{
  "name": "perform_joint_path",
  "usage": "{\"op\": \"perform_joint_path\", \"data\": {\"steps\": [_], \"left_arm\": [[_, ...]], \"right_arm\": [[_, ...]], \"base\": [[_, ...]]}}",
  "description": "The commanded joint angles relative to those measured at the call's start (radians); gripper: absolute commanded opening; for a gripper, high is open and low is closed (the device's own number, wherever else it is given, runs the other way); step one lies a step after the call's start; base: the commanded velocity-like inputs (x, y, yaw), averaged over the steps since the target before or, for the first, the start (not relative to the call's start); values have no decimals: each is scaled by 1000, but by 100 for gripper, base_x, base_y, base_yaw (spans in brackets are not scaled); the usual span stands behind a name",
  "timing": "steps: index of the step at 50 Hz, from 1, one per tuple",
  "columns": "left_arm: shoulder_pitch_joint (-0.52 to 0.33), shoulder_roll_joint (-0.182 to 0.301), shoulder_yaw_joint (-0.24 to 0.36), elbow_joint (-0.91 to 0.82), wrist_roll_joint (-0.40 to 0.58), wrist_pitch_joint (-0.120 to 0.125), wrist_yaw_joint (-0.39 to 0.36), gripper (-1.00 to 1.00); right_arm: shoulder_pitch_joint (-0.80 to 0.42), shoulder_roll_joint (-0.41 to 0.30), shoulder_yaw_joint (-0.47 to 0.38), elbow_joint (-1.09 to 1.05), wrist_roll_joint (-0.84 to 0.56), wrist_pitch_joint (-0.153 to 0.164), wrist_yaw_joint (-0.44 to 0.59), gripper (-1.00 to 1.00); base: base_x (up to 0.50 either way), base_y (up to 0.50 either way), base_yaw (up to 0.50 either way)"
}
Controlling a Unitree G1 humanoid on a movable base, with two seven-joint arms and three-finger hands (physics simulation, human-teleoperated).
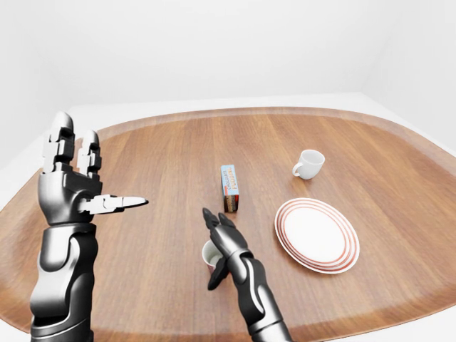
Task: Pick up the red mug and put it on the plate
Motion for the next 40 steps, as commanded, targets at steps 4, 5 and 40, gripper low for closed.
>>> {"op": "perform_joint_path", "data": {"steps": [4,5,40], "left_arm": [[-1,-1,-2,-1,0,0,1,100],[-1,-1,-2,-2,0,0,1,100],[-1,1,1,14,-3,0,0,100]], "right_arm": [[-5,6,9,61,-10,0,-33,100],[-8,6,8,65,-10,0,-34,100],[-43,12,-7,185,-41,0,-49,-100]], "base": [[0,0,0],[0,0,0],[0,0,0]]}}
